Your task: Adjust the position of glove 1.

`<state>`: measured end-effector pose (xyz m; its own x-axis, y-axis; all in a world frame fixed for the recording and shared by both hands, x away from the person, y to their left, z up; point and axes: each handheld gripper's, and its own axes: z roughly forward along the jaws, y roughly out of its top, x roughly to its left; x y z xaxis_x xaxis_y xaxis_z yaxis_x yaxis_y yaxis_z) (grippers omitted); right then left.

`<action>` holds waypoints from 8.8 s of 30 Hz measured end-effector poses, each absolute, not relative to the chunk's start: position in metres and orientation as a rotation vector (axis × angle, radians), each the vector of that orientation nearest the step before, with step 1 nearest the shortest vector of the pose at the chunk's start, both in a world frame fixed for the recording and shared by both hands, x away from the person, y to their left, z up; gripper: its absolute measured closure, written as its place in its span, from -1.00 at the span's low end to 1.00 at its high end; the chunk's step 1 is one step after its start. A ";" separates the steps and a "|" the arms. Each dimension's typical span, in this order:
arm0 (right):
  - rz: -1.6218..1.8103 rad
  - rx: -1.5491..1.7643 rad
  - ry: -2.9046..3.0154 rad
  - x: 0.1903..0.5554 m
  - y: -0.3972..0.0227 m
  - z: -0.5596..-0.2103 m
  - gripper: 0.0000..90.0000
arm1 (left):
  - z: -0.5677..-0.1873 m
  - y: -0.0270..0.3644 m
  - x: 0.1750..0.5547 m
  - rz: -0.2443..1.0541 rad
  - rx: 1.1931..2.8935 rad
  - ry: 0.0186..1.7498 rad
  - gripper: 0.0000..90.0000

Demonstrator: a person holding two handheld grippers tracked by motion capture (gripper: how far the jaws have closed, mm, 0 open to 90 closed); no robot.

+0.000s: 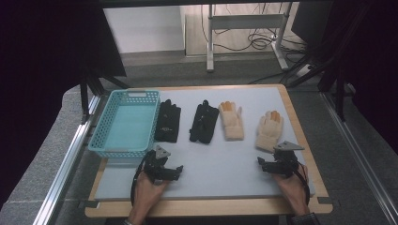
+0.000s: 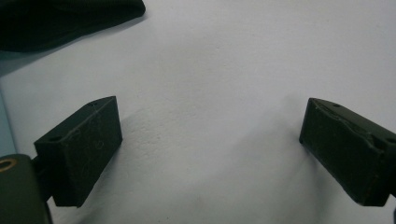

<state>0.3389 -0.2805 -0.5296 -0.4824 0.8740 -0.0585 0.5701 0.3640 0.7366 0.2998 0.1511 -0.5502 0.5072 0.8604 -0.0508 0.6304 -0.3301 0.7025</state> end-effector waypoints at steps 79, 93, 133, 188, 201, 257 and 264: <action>1.039 1.168 2.368 0.385 -0.217 -0.505 -0.45 | -0.550 0.152 0.300 0.436 2.077 1.213 -0.87; 1.124 1.122 2.359 0.412 -0.186 -0.497 -0.20 | -0.550 0.152 0.300 0.436 2.077 1.213 -0.87; 0.962 1.113 2.441 0.492 -0.088 -0.521 0.82 | -0.550 0.152 0.300 0.437 2.081 1.211 -0.87; 1.134 1.010 2.470 0.335 -0.160 -0.488 0.41 | -0.550 0.151 0.300 0.437 2.074 1.215 -0.87; 1.169 1.006 2.454 0.351 -0.163 -0.489 -0.04 | -0.551 0.151 0.300 0.436 2.073 1.215 -0.87; 1.063 0.933 2.569 0.498 0.034 -0.535 0.69 | -0.550 0.152 0.300 0.433 2.082 1.209 -0.87; 1.093 0.975 2.605 0.496 0.027 -0.528 0.94 | -0.550 0.152 0.300 0.433 2.082 1.209 -0.87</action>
